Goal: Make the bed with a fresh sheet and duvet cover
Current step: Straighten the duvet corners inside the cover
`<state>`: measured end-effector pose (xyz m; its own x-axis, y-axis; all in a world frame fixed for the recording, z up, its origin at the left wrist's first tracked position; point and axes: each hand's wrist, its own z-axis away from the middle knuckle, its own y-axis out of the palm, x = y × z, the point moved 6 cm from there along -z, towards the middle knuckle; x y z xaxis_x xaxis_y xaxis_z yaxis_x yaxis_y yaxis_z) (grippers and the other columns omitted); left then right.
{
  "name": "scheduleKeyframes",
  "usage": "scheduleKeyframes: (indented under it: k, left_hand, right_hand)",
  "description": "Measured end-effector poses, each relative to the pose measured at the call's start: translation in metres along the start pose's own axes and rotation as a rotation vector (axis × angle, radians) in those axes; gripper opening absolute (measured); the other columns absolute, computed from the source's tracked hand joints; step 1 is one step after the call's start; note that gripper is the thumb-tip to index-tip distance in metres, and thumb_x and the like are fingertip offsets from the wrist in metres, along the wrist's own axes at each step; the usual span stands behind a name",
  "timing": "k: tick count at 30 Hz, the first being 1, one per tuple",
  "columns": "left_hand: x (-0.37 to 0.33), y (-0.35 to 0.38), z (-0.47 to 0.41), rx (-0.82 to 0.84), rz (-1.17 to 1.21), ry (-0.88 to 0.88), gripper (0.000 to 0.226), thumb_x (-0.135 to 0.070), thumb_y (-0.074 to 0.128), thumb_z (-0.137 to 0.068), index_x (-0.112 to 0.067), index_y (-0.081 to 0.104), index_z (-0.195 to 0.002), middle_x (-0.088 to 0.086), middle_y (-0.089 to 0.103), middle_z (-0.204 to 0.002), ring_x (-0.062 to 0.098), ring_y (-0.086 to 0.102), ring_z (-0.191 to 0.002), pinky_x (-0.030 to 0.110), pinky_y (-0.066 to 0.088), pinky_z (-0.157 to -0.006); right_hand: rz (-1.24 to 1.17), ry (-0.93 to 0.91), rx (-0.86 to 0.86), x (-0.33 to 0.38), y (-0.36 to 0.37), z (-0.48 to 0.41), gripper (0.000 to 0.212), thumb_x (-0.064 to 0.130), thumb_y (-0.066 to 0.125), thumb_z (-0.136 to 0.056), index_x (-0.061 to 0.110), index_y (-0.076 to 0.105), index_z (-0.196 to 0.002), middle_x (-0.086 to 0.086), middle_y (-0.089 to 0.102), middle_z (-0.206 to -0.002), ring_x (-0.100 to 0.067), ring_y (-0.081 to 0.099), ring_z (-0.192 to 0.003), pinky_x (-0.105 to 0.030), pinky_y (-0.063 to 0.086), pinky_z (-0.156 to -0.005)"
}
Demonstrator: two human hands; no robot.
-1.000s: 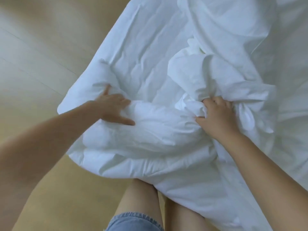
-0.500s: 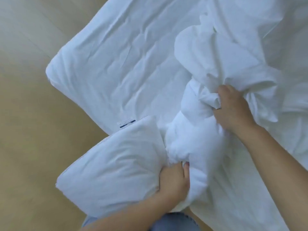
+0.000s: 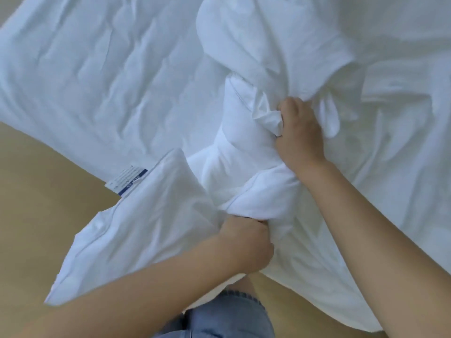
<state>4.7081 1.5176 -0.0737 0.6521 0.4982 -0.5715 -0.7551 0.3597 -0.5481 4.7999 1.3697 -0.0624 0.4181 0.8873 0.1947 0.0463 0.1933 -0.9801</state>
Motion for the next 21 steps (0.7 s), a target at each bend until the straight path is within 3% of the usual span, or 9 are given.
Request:
scheduleKeyframes:
  k: [3, 5, 7, 9, 11, 13, 15, 18, 21]
  left_hand:
    - [0.04, -0.04, 0.027, -0.233, -0.119, 0.255, 0.029, -0.031, 0.038, -0.093, -0.014, 0.062, -0.089, 0.0, 0.063, -0.085, 0.019, 0.058, -0.077, 0.028, 0.039, -0.068]
    - [0.075, -0.042, 0.035, -0.356, -0.215, 0.293, 0.03, -0.036, 0.04, -0.081, -0.018, 0.061, -0.071, -0.005, 0.058, -0.065, 0.019, 0.06, -0.062, 0.029, 0.045, -0.061]
    - [0.11, -0.039, 0.04, -0.355, -0.24, 0.158, 0.045, -0.054, 0.038, -0.076, -0.019, 0.065, -0.085, -0.003, 0.062, -0.076, 0.022, 0.064, -0.072, 0.04, 0.049, -0.075]
    - [0.139, -0.033, 0.043, -0.187, -0.251, -0.106, 0.084, -0.082, 0.028, -0.067, -0.023, 0.055, -0.119, 0.0, 0.06, -0.109, 0.026, 0.059, -0.104, 0.053, 0.034, -0.097]
    - [0.157, -0.02, 0.048, 0.049, -0.232, -0.302, 0.094, -0.095, 0.024, -0.059, -0.027, 0.05, -0.118, -0.004, 0.058, -0.106, 0.019, 0.056, -0.101, 0.041, 0.033, -0.094]
    - [0.156, -0.008, 0.047, 0.155, -0.032, -0.34, 0.071, -0.09, 0.037, -0.064, -0.021, 0.052, -0.076, -0.007, 0.053, -0.07, 0.013, 0.051, -0.069, 0.028, 0.037, -0.067]
    - [0.145, -0.004, 0.037, 0.056, 0.183, -0.311, 0.058, -0.073, 0.054, -0.074, -0.019, 0.042, -0.057, -0.008, 0.047, -0.055, 0.015, 0.049, -0.061, 0.029, 0.035, -0.057]
    - [0.102, 0.001, 0.005, -0.218, 0.377, -0.207, 0.035, -0.043, 0.059, -0.075, -0.02, 0.042, -0.054, -0.008, 0.05, -0.056, 0.023, 0.059, -0.072, 0.03, 0.039, -0.06]
    - [0.053, 0.026, -0.035, -0.279, 0.239, -0.197, 0.032, -0.031, 0.055, -0.084, -0.017, 0.039, -0.061, 0.0, 0.061, -0.071, 0.025, 0.061, -0.079, 0.028, 0.034, -0.059]
  right_hand:
    - [0.006, -0.03, -0.141, 0.002, 0.009, 0.009, 0.022, -0.008, 0.045, -0.059, 0.002, 0.051, -0.078, -0.02, 0.055, -0.074, -0.036, 0.056, -0.066, -0.033, 0.029, -0.063]
    - [0.009, -0.033, -0.195, 0.002, 0.014, 0.013, 0.019, -0.002, 0.04, -0.061, 0.004, 0.05, -0.077, -0.018, 0.054, -0.072, -0.034, 0.055, -0.065, -0.033, 0.03, -0.063]
    - [-0.003, -0.033, -0.23, 0.0, 0.016, 0.016, 0.019, -0.002, 0.04, -0.062, 0.004, 0.05, -0.077, -0.017, 0.055, -0.071, -0.034, 0.055, -0.064, -0.032, 0.031, -0.062]
    - [-0.017, -0.035, -0.267, -0.001, 0.015, 0.019, 0.02, -0.002, 0.04, -0.062, 0.005, 0.049, -0.079, -0.017, 0.055, -0.071, -0.033, 0.055, -0.062, -0.032, 0.031, -0.062]
    - [-0.023, -0.031, -0.279, -0.001, 0.014, 0.02, 0.02, -0.002, 0.039, -0.063, 0.005, 0.05, -0.079, -0.016, 0.055, -0.07, -0.033, 0.055, -0.061, -0.032, 0.036, -0.059]
    - [-0.036, -0.031, -0.267, 0.001, 0.014, 0.019, 0.02, -0.001, 0.039, -0.063, 0.003, 0.053, -0.077, -0.016, 0.056, -0.07, -0.032, 0.056, -0.06, -0.031, 0.042, -0.054]
    - [-0.056, -0.037, -0.264, 0.003, 0.012, 0.017, 0.019, 0.0, 0.04, -0.064, 0.002, 0.055, -0.076, -0.017, 0.057, -0.07, -0.033, 0.057, -0.06, -0.03, 0.045, -0.053]
    - [-0.045, -0.063, -0.313, 0.001, 0.012, 0.017, 0.015, -0.001, 0.043, -0.066, 0.002, 0.055, -0.075, -0.017, 0.057, -0.07, -0.033, 0.057, -0.061, -0.033, 0.042, -0.056]
    - [-0.071, -0.105, -0.334, -0.005, 0.016, 0.023, 0.018, 0.001, 0.043, -0.067, 0.0, 0.057, -0.077, -0.017, 0.059, -0.071, -0.033, 0.058, -0.06, -0.035, 0.04, -0.057]
